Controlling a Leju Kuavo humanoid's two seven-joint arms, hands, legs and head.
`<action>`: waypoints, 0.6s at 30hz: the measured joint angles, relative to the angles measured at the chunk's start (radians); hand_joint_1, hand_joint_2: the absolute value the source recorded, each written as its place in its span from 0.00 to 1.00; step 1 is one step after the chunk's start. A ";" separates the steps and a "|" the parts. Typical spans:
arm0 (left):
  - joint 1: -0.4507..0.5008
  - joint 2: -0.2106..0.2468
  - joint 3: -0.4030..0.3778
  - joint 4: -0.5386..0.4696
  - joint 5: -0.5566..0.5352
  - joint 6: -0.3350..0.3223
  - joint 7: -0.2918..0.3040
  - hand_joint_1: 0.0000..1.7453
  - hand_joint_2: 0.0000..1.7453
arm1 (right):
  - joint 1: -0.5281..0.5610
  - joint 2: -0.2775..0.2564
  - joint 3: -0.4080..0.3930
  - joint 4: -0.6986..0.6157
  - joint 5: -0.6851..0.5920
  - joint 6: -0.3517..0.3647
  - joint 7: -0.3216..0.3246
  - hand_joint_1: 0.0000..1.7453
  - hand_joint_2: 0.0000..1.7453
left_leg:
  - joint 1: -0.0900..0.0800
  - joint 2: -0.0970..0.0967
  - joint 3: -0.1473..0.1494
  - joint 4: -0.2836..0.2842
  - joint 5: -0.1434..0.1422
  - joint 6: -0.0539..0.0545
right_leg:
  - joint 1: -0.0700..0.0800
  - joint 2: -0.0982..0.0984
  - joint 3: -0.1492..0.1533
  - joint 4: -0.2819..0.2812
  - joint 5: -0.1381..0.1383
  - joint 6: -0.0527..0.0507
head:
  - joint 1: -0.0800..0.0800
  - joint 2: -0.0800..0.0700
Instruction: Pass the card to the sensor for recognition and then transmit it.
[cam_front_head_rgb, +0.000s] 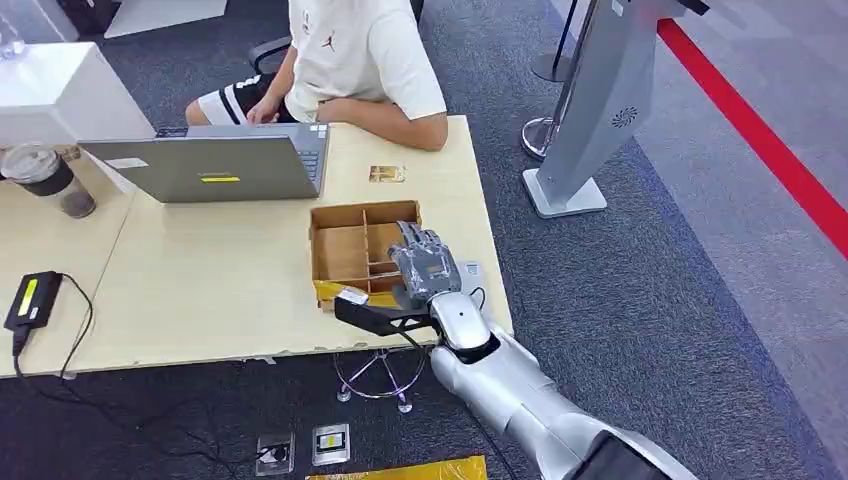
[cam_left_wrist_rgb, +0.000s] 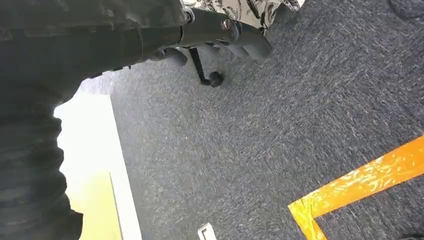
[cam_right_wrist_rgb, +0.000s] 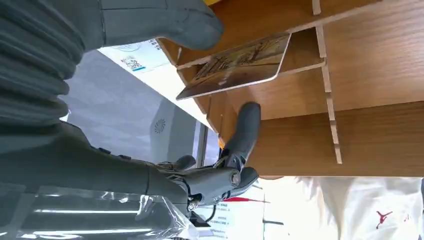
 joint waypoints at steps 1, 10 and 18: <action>0.000 0.000 0.000 0.000 0.000 0.000 0.000 0.00 1.00 | 0.000 0.000 0.000 0.000 0.000 0.000 0.000 0.51 1.00 | 0.000 0.000 0.000 0.000 0.000 0.000 | 0.000 0.000 0.000 0.000 0.000 0.000 | 0.000 0.000; 0.000 0.000 0.000 0.000 0.005 0.002 0.002 0.00 1.00 | 0.000 0.012 0.000 0.000 0.008 0.000 -0.017 0.58 1.00 | 0.000 0.000 0.000 0.000 0.000 0.000 | 0.000 0.000 0.000 0.000 0.000 0.000 | 0.000 0.000; 0.000 0.000 0.000 0.000 0.006 0.005 0.004 0.00 1.00 | 0.000 0.019 0.000 0.000 0.002 0.000 -0.029 0.62 1.00 | 0.000 0.000 0.000 0.000 0.000 0.000 | 0.000 0.000 0.000 0.000 0.000 0.000 | 0.000 0.000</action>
